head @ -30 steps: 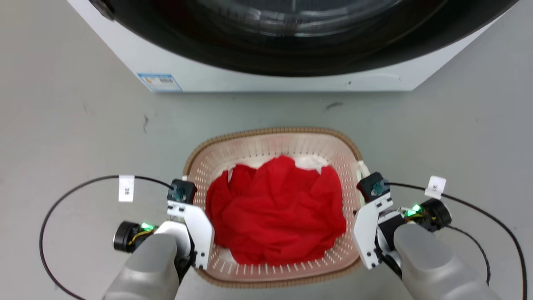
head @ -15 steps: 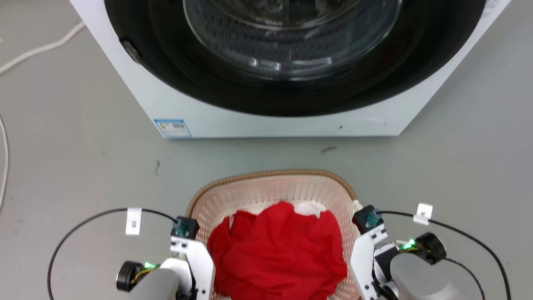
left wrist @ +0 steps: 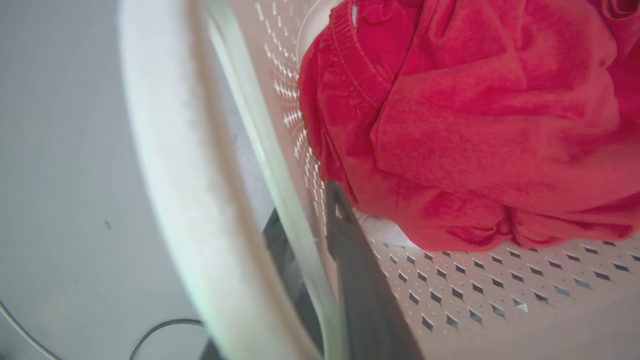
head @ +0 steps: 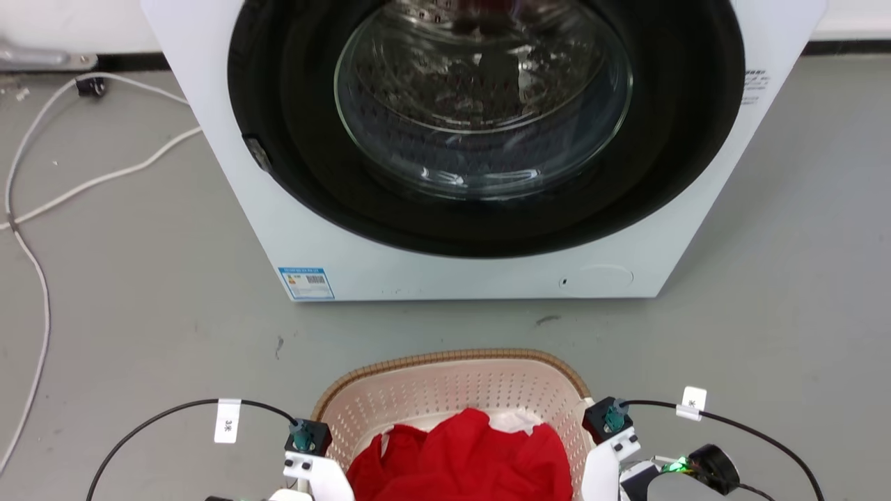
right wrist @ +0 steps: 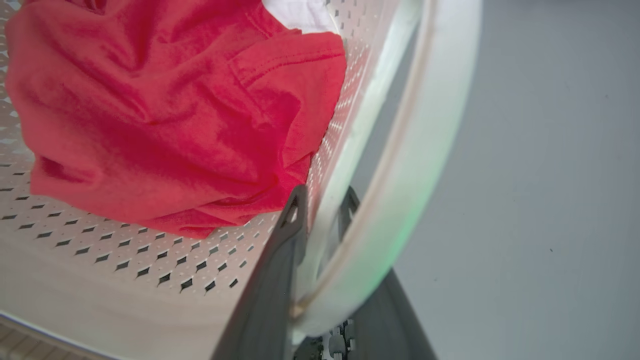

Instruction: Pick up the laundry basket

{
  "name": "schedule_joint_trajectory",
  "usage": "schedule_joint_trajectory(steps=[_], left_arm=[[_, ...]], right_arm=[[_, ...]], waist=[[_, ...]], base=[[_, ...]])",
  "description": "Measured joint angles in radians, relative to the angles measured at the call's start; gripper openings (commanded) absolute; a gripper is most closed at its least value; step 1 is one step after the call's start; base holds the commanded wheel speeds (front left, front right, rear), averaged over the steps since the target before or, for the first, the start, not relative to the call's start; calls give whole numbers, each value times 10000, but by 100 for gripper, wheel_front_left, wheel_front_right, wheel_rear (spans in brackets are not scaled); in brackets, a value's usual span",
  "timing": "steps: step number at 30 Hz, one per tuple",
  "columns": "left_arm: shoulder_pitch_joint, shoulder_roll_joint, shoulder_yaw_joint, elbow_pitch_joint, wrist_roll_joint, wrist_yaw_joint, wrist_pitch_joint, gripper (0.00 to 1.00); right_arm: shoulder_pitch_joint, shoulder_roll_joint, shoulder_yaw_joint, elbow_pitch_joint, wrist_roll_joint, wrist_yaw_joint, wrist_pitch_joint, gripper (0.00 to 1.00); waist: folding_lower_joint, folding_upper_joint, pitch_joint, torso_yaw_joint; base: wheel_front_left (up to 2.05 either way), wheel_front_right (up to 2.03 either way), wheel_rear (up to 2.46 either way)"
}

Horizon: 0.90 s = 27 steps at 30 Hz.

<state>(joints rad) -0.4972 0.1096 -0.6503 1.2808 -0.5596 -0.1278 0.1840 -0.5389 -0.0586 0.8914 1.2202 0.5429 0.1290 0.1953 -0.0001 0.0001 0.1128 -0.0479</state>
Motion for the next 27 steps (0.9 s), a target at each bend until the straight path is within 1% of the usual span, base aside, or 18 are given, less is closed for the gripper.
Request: schedule_joint_trajectory(steps=[11,27], left_arm=[[446,127,-635,-232,-642,2,527,0],[634,347,-1557,-564,-1536,4,982,0]], right_arm=[[356,-13,802,0,761,-2,336,0],[542,-15,1712,127,1578,-12,477,0]], waist=[[0,0,-935,-7],[0,0,-1508,74]], base=[[0,0,0],[0,0,0]])
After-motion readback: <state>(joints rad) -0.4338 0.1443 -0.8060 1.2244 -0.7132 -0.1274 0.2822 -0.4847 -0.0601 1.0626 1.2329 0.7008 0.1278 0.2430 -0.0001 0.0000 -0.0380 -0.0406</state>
